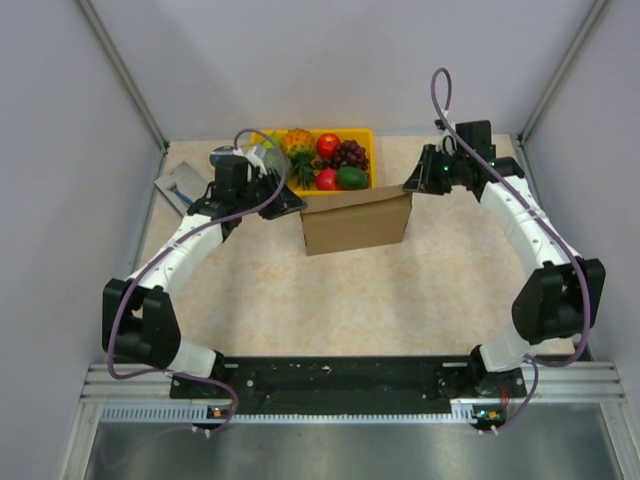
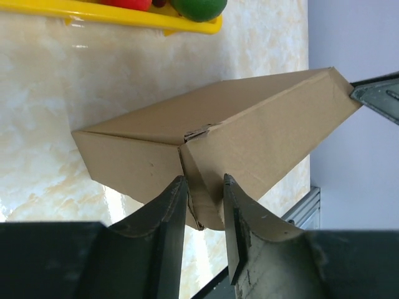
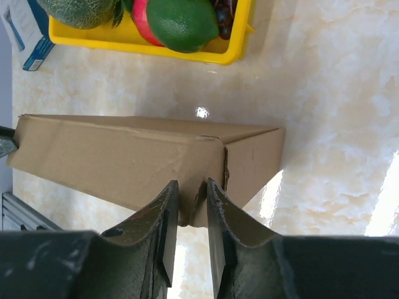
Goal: Fold the paper box
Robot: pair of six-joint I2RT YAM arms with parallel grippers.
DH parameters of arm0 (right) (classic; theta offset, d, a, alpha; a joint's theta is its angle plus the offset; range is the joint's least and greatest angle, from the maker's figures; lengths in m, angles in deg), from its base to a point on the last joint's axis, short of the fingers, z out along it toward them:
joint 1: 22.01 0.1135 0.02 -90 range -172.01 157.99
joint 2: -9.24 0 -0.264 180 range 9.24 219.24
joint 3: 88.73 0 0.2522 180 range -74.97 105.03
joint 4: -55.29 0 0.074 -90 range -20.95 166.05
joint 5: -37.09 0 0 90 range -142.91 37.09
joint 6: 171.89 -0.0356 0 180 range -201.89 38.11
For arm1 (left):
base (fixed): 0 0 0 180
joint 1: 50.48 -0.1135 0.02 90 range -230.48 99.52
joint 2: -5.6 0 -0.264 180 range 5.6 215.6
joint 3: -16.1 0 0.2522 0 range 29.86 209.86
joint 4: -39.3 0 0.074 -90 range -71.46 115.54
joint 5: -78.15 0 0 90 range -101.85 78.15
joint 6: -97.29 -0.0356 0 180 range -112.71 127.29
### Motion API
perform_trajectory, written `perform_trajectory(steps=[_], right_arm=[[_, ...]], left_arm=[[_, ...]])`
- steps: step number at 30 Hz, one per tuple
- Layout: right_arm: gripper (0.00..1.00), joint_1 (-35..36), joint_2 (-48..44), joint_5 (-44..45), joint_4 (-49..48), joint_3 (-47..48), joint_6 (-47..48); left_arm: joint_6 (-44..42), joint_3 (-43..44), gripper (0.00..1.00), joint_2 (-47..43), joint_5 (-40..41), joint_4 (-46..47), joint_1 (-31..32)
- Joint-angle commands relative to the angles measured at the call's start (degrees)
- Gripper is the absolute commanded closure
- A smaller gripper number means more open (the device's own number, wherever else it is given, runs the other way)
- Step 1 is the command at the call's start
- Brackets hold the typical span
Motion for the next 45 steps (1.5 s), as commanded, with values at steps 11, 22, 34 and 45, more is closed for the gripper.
perform_trajectory(steps=[11,22,34,45], right_arm=[[1.00,-3.3,-11.0,-3.1,-21.3,-20.8,-8.1],[0.78,-3.4,-14.3,-5.8,-27.6,-27.2,-4.8],[0.32,-9.3,-10.2,-18.2,-15.7,-16.8,-3.8],[0.67,-10.0,-7.2,-24.5,-35.3,-32.6,-7.2]], left_arm=[[-0.7,-2.5,0.87,0.1,2.2,1.9,0.2],[-2.5,-5.1,0.77,-0.9,1.4,2.6,0.4],[-5.3,-2.4,0.41,-0.5,0.7,0.4,-0.1],[-4.2,-10.5,0.66,1.4,-1.0,8.6,-0.7]])
